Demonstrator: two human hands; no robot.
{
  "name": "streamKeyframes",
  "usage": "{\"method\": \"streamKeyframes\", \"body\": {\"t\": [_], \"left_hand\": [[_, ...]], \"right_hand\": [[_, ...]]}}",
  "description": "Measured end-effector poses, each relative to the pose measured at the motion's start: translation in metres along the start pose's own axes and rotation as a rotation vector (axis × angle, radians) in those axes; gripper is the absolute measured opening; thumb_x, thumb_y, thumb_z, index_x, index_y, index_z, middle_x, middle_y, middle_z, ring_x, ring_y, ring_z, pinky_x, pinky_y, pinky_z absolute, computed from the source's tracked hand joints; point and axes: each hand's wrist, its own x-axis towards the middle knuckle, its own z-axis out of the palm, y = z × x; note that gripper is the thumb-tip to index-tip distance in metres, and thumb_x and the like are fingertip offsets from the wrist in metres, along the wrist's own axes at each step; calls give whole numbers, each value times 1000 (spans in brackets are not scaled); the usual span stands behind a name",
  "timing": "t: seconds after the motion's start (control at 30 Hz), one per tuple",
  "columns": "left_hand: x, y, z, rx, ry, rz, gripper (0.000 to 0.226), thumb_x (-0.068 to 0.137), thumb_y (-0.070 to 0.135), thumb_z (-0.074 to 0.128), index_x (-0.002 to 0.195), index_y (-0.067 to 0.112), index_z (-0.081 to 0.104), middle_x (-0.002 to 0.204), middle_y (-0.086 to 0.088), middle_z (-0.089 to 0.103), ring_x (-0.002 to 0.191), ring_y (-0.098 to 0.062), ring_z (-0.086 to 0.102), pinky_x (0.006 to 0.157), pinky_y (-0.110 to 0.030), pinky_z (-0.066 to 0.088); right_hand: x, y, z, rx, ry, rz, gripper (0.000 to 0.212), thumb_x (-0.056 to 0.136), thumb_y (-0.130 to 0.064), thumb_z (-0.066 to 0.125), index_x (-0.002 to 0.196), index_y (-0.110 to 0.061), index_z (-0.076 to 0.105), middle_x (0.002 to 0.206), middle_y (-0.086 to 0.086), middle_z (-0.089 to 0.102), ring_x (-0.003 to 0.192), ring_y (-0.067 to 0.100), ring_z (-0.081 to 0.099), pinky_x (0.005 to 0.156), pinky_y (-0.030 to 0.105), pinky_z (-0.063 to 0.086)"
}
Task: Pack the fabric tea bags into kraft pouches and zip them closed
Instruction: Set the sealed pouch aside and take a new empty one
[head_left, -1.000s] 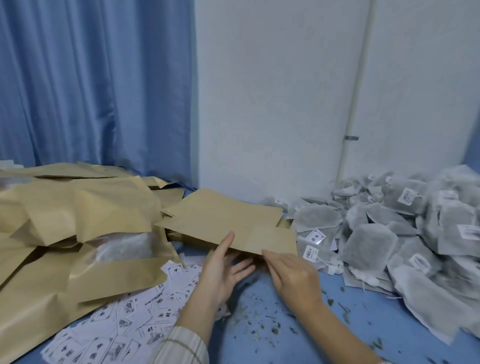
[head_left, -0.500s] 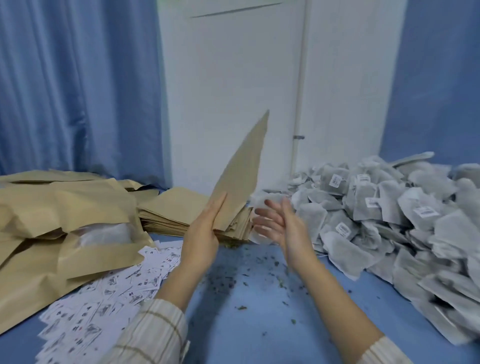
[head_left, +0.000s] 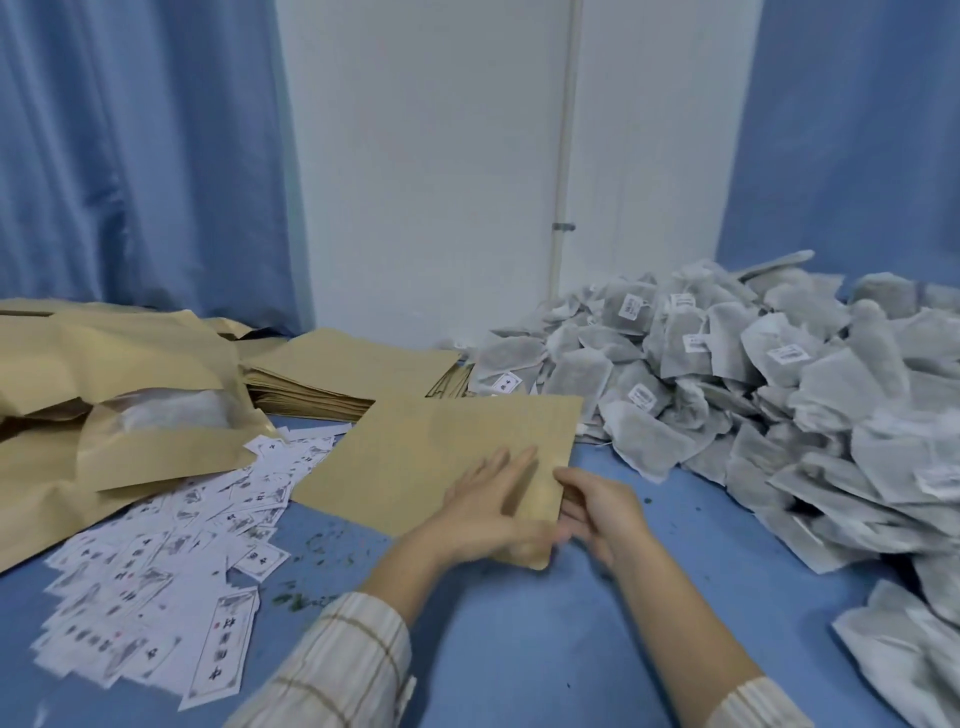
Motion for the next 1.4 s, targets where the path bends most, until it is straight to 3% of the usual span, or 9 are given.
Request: {"method": "streamKeyframes", "body": {"t": [0.1,0.2,0.47,0.6,0.73,0.9,1.07,1.27,1.4], "left_hand": [[12,18,15,-296,311,-34,52,90,48,52,137,25,47,145,3,43,136,-14,34,112,-30,26],[22,32,25,-284,491,-181,45,83,49,59,117,20,61,116,2,64,110,-17,57,94,-30,43],[28,30,37,-502,637,-255,30,91,37,55,79,12,66,79,-3,67,84,-21,61,68,-27,38],[27,28,40,-417,672,-273,42,96,22,42,56,11,46,74,-19,62,83,-34,56,66,-33,31],[27,28,36,-281,622,-241,40,97,14,36,58,9,45,75,-19,61,84,-35,56,62,-30,26],[27,33,38,-124,612,-172,27,96,13,40,84,-1,61,88,-22,65,85,-36,60,62,-26,32],[24,39,38,39,699,-185,28,96,13,38,89,-6,57,87,-25,64,83,-39,61,60,-30,31],[26,36,41,196,746,-195,25,97,12,33,94,-1,54,89,-24,65,85,-40,61,60,-33,32],[24,44,37,378,635,-216,21,98,13,34,99,5,52,91,-16,67,86,-35,64,59,-32,31]], "right_hand": [[0,2,-1,15,-47,-18,5,84,-4,62,85,-2,67,68,6,72,59,12,68,53,21,56],[-1,3,3,31,-101,-52,15,85,2,56,79,-4,69,67,5,72,59,9,68,50,19,53],[2,12,1,-18,-188,-26,8,84,1,60,84,0,68,72,11,72,62,15,69,54,22,54],[4,19,-3,3,-210,27,5,84,-3,63,84,-2,67,75,10,71,66,14,68,59,23,55],[1,16,-3,-72,-145,-36,2,81,-7,68,82,-5,69,78,11,70,69,17,67,63,25,55],[-10,10,13,-905,212,-563,19,88,-27,56,73,-17,53,62,-12,51,68,10,49,58,20,30],[-11,18,10,-887,254,-655,14,94,-19,44,83,-11,40,75,0,52,73,20,51,58,25,31],[-5,17,4,-844,287,-705,13,89,-6,42,97,-16,41,61,-1,51,56,16,45,47,23,29],[-3,15,-6,-1169,299,-755,29,89,-8,42,108,-20,60,97,9,60,81,28,56,67,30,41]]}}
